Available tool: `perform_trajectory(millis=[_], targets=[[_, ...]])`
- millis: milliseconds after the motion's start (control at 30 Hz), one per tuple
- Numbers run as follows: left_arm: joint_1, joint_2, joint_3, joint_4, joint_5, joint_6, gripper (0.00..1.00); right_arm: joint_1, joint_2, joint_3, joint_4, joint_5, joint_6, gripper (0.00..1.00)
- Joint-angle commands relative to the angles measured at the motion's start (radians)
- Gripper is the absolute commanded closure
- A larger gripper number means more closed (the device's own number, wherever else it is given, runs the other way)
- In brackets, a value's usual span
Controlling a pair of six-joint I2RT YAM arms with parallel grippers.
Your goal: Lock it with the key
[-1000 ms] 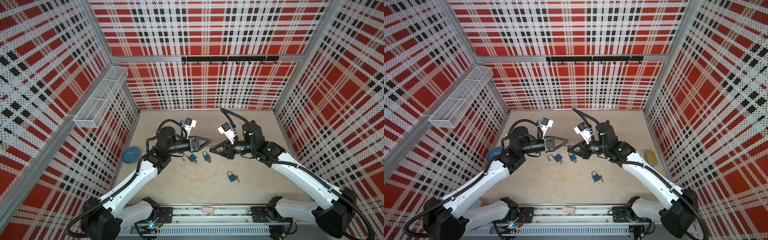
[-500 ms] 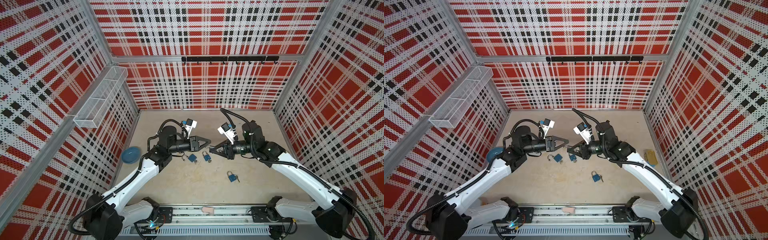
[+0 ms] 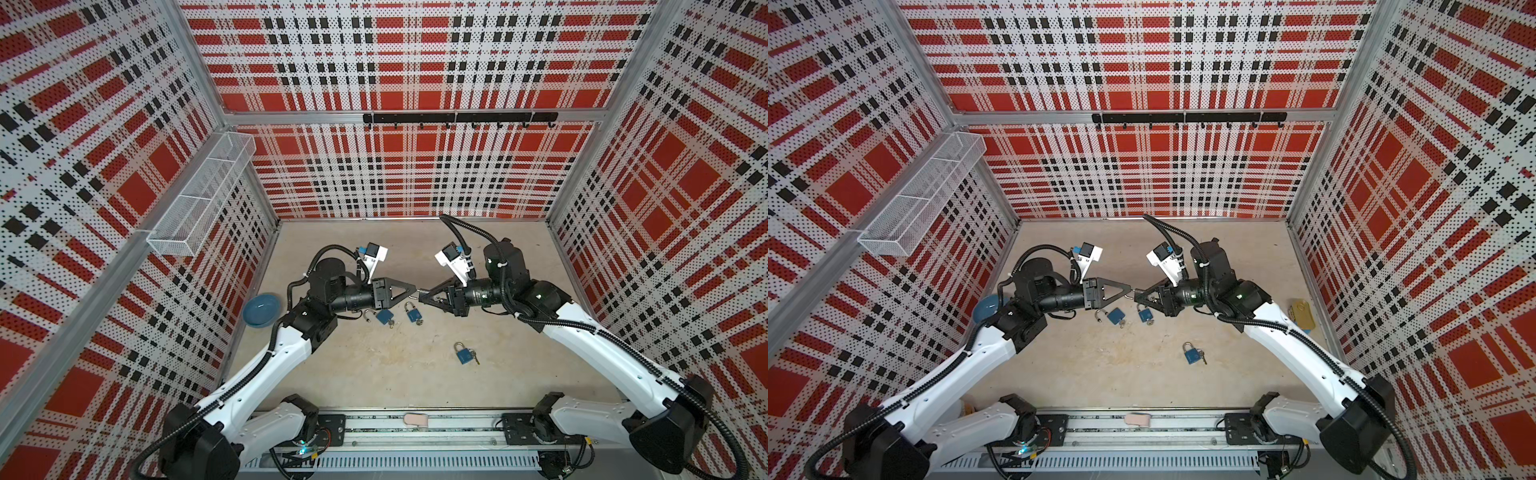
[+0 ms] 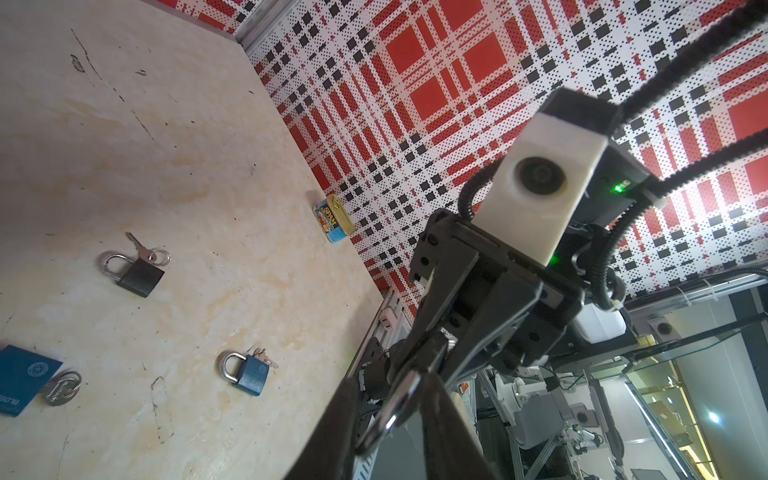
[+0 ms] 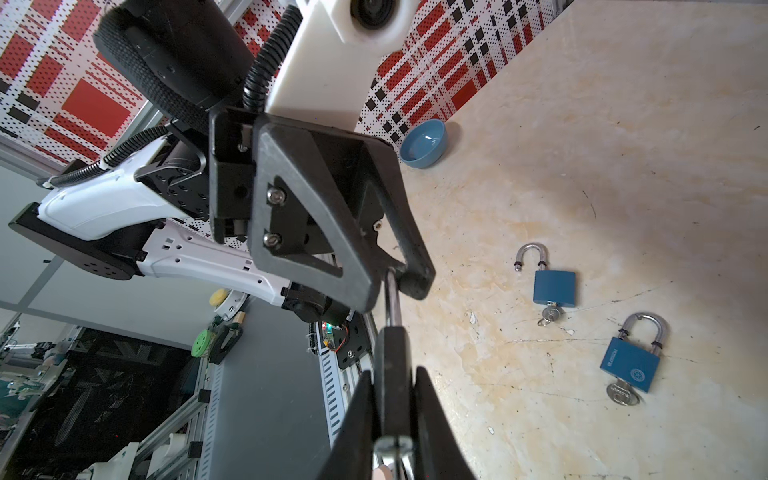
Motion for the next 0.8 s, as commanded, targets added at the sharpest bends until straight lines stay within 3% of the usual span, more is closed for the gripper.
perform_trajectory(millis=[0, 467, 633, 767], targets=[[0.007, -0.016, -0.008, 0.011, 0.020, -0.004, 0.73, 0.002, 0.002, 0.039, 0.046, -0.011, -0.020, 1.00], [0.017, -0.027, -0.030, 0.011, 0.023, -0.003, 0.86, -0.015, -0.002, 0.034, 0.092, -0.091, 0.036, 1.00], [0.016, -0.032, -0.040, 0.012, 0.017, 0.000, 1.00, -0.021, -0.001, 0.029, 0.129, -0.143, 0.081, 1.00], [0.014, -0.035, -0.050, 0.012, 0.003, 0.004, 1.00, -0.024, 0.002, 0.019, 0.180, -0.187, 0.128, 1.00]])
